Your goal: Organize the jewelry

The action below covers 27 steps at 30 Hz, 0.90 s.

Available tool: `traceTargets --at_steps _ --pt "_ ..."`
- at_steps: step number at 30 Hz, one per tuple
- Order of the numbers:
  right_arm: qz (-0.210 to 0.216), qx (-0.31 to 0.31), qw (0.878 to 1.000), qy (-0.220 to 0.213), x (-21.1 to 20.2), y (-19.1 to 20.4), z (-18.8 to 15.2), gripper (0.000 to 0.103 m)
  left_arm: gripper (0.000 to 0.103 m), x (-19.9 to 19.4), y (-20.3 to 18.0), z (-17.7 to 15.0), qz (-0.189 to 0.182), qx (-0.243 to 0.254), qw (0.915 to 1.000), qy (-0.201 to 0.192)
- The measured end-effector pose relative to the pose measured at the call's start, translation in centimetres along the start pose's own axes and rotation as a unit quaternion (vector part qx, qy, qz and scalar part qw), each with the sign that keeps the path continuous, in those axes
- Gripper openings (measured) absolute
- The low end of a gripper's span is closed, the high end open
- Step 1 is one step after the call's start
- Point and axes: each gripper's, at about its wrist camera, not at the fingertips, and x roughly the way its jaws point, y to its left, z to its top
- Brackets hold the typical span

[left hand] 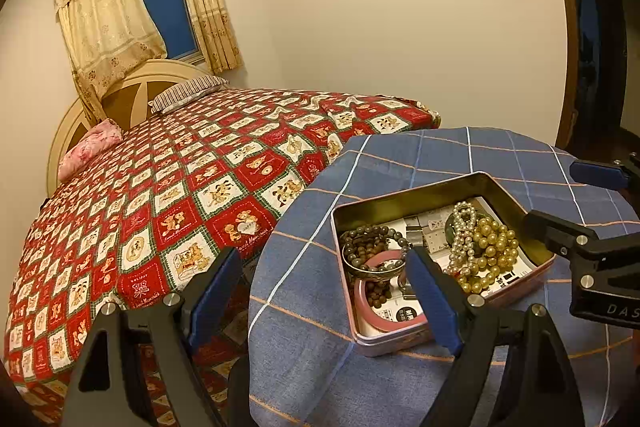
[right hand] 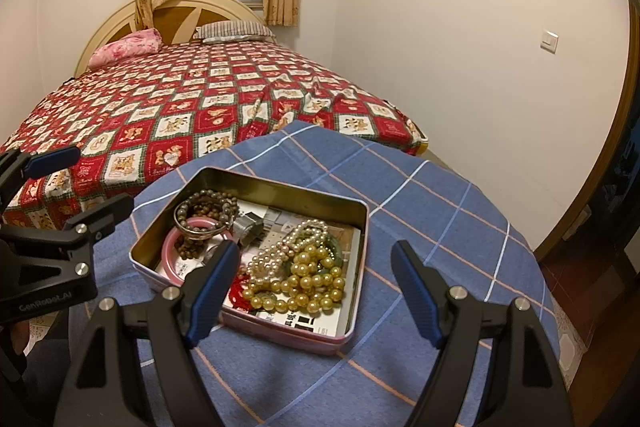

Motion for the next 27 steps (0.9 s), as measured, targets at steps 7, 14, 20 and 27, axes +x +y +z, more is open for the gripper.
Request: traceTargets --at_steps 7,14,20,27 --pt "0.000 0.000 1.000 -0.001 -0.04 -0.07 -0.02 0.081 0.084 0.07 -0.11 -0.01 0.000 0.001 1.0000 0.002" --pt "-0.002 0.003 1.000 -0.004 -0.13 -0.56 0.10 0.081 0.084 0.15 -0.37 -0.22 -0.004 0.004 0.9999 0.010" --pt "-0.004 0.004 1.000 -0.009 -0.36 -0.76 0.12 0.081 0.084 0.24 -0.27 -0.07 -0.003 0.003 0.9999 0.013" --pt "-0.005 0.004 1.000 -0.009 -0.42 -0.74 0.04 0.081 0.084 0.46 -0.21 -0.16 0.005 0.006 0.9998 0.016"
